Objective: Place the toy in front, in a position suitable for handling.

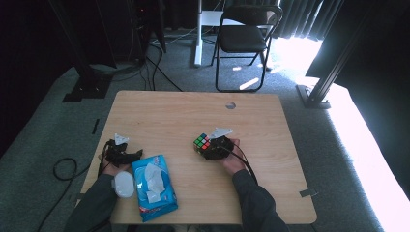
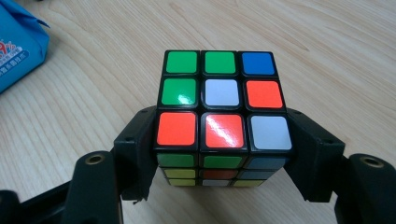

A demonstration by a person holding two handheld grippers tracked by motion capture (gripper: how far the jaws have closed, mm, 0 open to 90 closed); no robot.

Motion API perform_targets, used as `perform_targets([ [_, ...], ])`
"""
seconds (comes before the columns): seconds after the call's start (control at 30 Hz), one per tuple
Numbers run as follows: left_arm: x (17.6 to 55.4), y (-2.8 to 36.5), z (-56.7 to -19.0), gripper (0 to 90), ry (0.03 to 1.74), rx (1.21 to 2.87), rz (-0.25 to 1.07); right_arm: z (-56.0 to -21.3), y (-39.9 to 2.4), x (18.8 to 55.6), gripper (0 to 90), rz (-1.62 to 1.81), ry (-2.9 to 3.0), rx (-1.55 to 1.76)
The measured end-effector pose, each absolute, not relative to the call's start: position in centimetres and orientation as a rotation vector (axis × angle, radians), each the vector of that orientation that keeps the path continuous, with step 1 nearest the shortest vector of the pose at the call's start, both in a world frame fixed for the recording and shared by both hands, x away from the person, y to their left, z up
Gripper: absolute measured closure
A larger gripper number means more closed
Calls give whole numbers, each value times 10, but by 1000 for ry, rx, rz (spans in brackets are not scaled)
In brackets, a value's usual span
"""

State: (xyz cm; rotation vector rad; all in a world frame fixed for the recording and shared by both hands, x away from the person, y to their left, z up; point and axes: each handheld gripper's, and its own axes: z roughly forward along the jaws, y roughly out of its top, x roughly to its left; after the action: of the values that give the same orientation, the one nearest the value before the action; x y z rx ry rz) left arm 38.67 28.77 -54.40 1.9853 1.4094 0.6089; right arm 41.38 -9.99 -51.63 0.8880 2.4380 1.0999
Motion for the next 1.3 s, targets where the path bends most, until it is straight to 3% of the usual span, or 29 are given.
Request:
perform_targets([
  [0.3, 387, 288, -544, 187, 1410, 1985, 609, -521, -108, 412, 340, 1116, 2450, 913],
  [0.5, 387, 288, -544, 188, 1410, 1985, 609, -519, -113, 408, 248, 1098, 2435, 932],
  [1.03, 384, 295, -541, 298, 1373, 1984, 551, -530, -146, 384, 253, 1100, 2430, 957],
  [1.3, 383, 297, -540, 309, 1378, 1976, 522, -535, -153, 386, 252, 1073, 2426, 988],
])
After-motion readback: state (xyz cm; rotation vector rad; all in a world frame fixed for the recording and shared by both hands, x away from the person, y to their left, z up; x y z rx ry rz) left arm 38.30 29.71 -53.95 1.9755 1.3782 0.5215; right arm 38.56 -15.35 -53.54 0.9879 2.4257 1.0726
